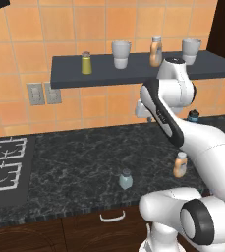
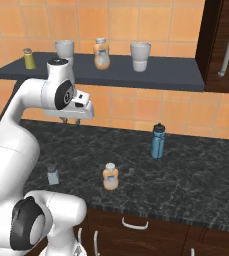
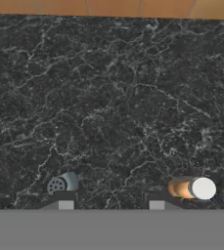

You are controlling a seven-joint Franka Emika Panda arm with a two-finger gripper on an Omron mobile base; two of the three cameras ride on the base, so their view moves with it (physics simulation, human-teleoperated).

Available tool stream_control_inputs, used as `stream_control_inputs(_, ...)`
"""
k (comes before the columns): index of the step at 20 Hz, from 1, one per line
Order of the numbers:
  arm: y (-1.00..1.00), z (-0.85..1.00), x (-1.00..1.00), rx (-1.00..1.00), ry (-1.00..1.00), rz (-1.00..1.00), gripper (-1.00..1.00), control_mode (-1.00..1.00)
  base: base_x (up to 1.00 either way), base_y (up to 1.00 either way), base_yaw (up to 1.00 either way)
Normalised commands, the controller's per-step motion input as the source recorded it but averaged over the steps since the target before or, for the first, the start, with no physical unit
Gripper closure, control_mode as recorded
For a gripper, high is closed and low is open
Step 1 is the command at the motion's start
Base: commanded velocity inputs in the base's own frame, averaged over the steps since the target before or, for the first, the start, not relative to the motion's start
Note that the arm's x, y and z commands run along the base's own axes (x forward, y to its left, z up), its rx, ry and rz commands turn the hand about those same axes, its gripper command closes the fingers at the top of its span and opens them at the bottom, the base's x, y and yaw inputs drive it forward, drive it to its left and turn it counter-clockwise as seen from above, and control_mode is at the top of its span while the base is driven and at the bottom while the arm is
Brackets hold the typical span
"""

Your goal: Put the shaker and condiment bottle from the counter next to their counterparts in the cabinet.

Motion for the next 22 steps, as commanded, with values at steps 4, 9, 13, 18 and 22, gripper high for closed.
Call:
stream_control_inputs(4,-0.12,-0.07,-0.11,0.01,0.0,0.0,-1.0,-1.0,0.0,0.0,0.0)
stream_control_inputs(9,-0.47,-0.15,-0.46,0.02,-0.04,0.0,-1.0,-1.0,0.0,0.0,0.0)
stream_control_inputs(13,-0.76,-0.37,-0.71,0.03,-0.07,0.0,-1.0,-1.0,0.0,0.0,0.0)
stream_control_inputs(18,-0.39,-0.2,-0.48,0.05,-0.02,0.0,-1.0,-1.0,0.0,0.0,0.0)
stream_control_inputs(22,-0.26,-0.16,-0.28,0.04,0.0,0.0,-1.0,-1.0,0.0,0.0,0.0)
